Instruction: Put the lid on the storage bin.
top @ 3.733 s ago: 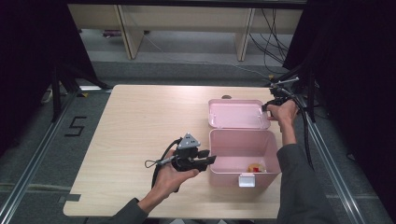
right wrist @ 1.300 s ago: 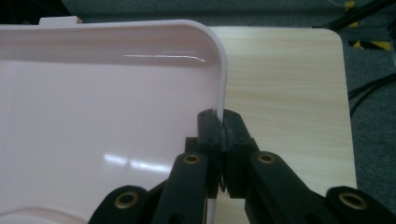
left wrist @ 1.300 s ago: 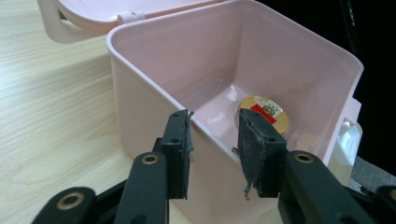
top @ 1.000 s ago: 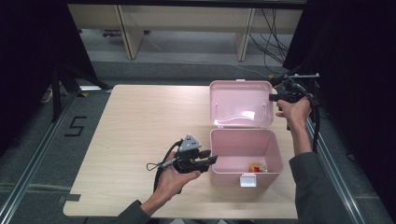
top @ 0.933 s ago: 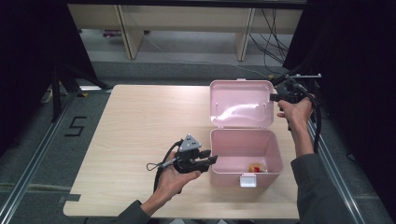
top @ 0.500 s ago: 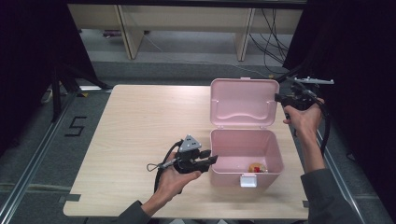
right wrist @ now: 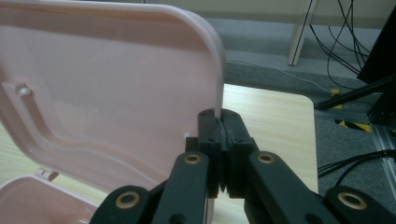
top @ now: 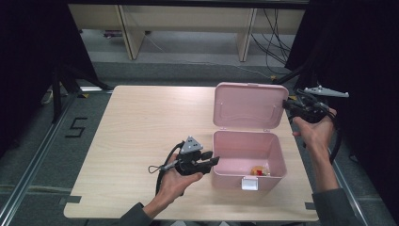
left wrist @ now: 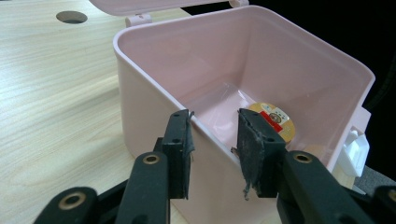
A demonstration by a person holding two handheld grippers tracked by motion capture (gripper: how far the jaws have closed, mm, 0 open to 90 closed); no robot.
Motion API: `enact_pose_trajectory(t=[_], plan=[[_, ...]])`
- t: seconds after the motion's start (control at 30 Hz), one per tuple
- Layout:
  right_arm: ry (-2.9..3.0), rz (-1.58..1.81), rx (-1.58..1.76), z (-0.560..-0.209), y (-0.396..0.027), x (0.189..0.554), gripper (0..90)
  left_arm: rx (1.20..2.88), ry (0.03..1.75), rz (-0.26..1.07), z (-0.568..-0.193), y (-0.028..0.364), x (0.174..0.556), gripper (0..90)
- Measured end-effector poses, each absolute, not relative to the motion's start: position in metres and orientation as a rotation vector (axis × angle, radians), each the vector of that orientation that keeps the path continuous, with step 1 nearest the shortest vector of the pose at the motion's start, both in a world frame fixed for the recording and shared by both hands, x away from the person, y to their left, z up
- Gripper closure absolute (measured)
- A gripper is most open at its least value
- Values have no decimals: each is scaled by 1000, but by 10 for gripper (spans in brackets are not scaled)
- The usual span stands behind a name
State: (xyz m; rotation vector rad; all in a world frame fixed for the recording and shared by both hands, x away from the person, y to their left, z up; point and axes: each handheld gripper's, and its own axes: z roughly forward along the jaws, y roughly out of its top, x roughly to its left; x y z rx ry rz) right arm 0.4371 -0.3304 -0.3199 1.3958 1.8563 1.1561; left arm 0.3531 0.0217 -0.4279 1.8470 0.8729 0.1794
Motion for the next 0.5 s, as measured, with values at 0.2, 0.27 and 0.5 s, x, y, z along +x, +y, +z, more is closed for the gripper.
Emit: enact_pose_trajectory(t=[0.2, 0.27, 0.5], plan=[[1842, 1175, 1366, -321, -333, 417, 885, 1844, 875, 184, -428, 21, 353, 652], [1840, 1168, 1362, -321, -333, 414, 885, 1844, 875, 188, -428, 21, 353, 653], [1830, 1183, 1304, -325, -337, 393, 880, 1842, 877, 188, -429, 21, 352, 658]])
